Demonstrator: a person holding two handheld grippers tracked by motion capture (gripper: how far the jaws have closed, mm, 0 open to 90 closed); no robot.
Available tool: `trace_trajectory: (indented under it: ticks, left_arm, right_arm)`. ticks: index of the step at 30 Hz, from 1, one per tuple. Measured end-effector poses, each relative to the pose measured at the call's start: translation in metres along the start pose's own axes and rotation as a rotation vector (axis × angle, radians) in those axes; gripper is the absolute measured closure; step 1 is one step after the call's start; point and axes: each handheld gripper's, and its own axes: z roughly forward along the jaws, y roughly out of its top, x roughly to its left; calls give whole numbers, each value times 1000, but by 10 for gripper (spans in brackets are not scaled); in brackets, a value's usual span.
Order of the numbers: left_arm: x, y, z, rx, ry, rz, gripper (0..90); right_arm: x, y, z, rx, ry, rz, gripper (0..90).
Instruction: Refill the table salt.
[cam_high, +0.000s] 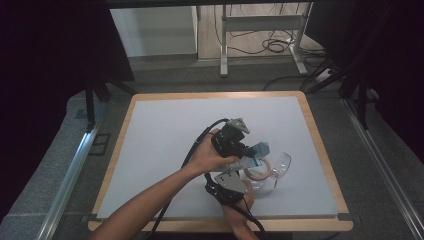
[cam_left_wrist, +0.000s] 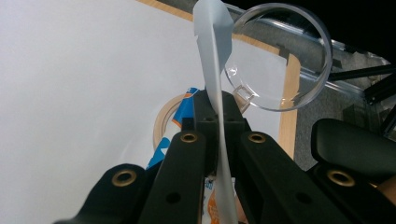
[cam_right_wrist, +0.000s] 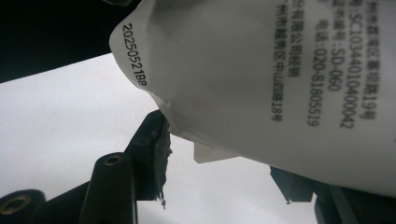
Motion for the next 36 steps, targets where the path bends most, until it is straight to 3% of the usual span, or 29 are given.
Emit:
trace_trajectory:
  ticks: [17,30,34,36]
  left_arm:
    - [-5,7,2,41,28,36,900]
    - [-2,11,6,59,14,37,900]
    - [-3,15,5,62,10,41,900]
    - [-4,15,6,73,18,51,900]
  right_arm:
    - [4,-4,-1,-37,-25,-10,440]
    - [4,-1,-1,-30,-32,44,432]
    - [5,-2,0,-37,-78,-22,433]
    - [5,-3,0,-36,-78,-14,433]
